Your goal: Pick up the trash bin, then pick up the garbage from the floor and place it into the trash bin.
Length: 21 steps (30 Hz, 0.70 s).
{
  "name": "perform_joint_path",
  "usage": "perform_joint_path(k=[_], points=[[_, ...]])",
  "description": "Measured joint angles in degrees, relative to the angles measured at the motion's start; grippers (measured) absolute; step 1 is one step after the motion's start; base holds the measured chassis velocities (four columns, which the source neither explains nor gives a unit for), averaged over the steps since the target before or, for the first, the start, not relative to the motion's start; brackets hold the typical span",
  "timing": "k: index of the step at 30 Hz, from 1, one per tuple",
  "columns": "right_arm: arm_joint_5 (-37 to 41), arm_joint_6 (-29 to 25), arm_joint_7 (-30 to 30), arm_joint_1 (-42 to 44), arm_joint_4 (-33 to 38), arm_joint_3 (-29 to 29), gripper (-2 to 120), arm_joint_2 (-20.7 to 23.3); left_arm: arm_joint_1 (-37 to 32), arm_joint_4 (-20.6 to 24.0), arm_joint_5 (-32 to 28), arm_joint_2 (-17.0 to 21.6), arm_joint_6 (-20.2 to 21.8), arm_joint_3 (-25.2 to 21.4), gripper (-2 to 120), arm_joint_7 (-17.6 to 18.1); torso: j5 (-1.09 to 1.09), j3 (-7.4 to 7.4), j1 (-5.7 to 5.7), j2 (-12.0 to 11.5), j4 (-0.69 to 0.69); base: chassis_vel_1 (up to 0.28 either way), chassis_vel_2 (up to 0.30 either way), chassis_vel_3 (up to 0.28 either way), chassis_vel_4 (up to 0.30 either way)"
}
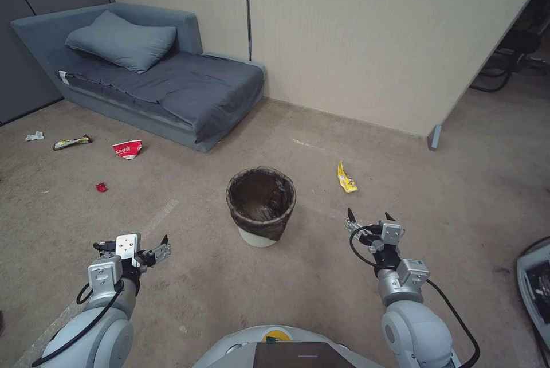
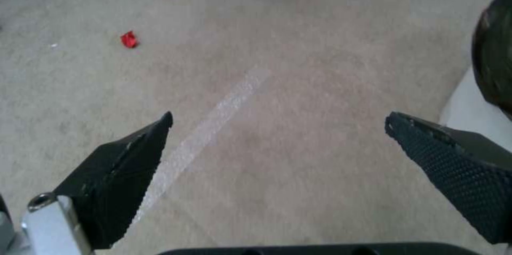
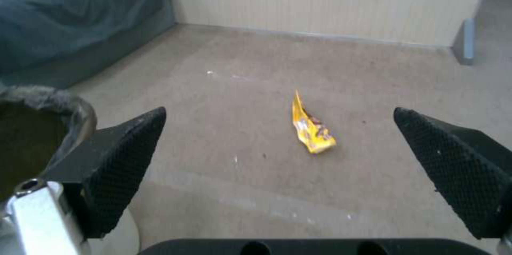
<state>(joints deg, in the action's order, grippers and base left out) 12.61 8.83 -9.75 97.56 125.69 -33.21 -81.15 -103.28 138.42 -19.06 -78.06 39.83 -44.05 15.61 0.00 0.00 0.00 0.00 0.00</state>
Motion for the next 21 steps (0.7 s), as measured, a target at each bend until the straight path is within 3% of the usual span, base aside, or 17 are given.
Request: perform_joint_path(k=[12, 14, 16, 18, 21], points=[[0.33, -2.1, -0.53, -0.27, -0.42, 0.15, 100, 0.03, 1.45, 0.7, -2.31, 1.14, -0.23, -0.36, 100, -0.63, 0.0, 0.01, 0.0, 0.0, 0.0, -0.088, 0.086, 0.091, -0.084], [0.37, -1.91, -0.6, -0.18, -0.38, 0.31, 100, 0.12, 3.5, 2.8, -7.53, 3.43, 1.85, -0.61, 100, -0.05, 0.0, -0.01, 0.0, 0.0, -0.01, 0.0, 0.0, 0.0, 0.0], [0.37, -1.88, -0.62, -0.17, -0.38, 0.32, 100, 0.14, 3.99, 3.06, -8.23, 3.99, 1.98, -0.64, 100, -0.03, 0.0, -0.01, 0.0, 0.0, -0.01, 0.0, 0.0, 0.0, 0.0], [0.37, -2.11, -0.84, -0.06, -0.6, 0.36, 100, 0.23, 7.87, 3.34, -10.37, 8.1, 2.21, 0.1, 100, -1.41, -0.01, -0.01, 0.0, 0.0, -0.01, 0.0, 0.0, 0.0, 0.0], [0.36, -2.14, -0.92, -0.02, -0.64, 0.45, 100, 0.31, 10.24, 2.86, -12.77, 10.44, 2.21, 1.55, 100, -3.04, 0.0, 0.0, 0.0, 0.0, -0.02, 0.0, 0.0, 0.0, 0.0]])
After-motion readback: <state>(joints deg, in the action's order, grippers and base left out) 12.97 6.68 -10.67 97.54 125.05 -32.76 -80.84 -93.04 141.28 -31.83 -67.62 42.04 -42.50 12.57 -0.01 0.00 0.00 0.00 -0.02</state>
